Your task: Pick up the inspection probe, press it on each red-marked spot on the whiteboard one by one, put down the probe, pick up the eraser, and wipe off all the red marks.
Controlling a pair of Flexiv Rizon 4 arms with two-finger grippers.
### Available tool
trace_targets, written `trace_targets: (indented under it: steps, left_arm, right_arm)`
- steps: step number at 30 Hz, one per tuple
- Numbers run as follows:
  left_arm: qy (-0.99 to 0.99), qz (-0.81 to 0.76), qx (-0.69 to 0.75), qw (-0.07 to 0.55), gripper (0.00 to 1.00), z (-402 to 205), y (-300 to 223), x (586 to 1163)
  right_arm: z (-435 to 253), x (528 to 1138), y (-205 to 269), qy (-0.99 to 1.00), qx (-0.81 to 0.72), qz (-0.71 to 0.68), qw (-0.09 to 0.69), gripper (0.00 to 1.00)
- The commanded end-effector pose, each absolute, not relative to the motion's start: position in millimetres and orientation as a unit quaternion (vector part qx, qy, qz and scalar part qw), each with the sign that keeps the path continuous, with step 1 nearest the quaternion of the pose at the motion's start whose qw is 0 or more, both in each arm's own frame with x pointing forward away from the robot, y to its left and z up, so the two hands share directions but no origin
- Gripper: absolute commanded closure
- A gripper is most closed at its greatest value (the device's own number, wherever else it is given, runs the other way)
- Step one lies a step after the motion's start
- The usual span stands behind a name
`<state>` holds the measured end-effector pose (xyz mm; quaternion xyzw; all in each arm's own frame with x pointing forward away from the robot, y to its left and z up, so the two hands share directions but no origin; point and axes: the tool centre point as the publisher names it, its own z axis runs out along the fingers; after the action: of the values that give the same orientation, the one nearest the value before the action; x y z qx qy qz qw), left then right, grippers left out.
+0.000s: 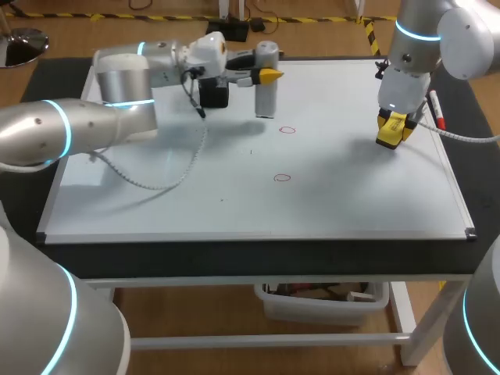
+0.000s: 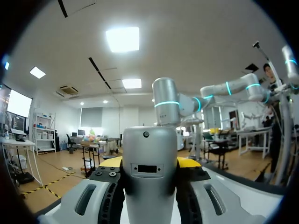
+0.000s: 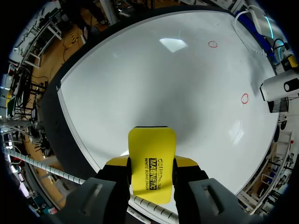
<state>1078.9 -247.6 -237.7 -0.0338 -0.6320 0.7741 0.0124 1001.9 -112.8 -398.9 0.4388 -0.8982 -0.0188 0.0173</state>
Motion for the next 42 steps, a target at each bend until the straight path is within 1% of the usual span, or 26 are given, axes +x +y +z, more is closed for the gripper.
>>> trace_targets:
  steps: [1, 14, 23, 32, 38, 42]
  left_arm:
    - [-0.647, 0.762, 0.01, -0.029, 1.0, -223.0, -205.1, 1055.5]
    - [-0.644, 0.755, 0.072, -0.101, 1.0, -223.1, -93.7, 1045.4]
    - [-0.64, 0.747, 0.108, -0.141, 1.0, -225.0, -33.7, 1035.7]
    - [-0.631, 0.747, 0.132, -0.162, 1.0, -228.4, -2.1, 1028.4]
    - [-0.63, 0.747, 0.133, -0.164, 1.0, -229.0, 3.4, 1026.3]
    - [-0.63, 0.747, 0.133, -0.164, 1.0, -229.0, 3.4, 1026.3]
  right_arm:
    - [-398.4, 1002.9, -113.3, -0.898, 0.44, -0.018, 0.019, 1.0]
    - [-398.4, 1002.9, -113.3, -0.898, 0.44, -0.018, 0.019, 1.0]
    - [-398.4, 1002.9, -113.3, -0.898, 0.44, -0.018, 0.019, 1.0]
    - [-398.4, 1002.9, -113.3, -0.898, 0.44, -0.018, 0.019, 1.0]
    - [-398.4, 1002.9, -113.3, -0.898, 0.44, -0.018, 0.019, 1.0]
    - [-390.1, 1015.0, -100.9, -0.888, 0.459, 0.002, 0.017, 1.0]
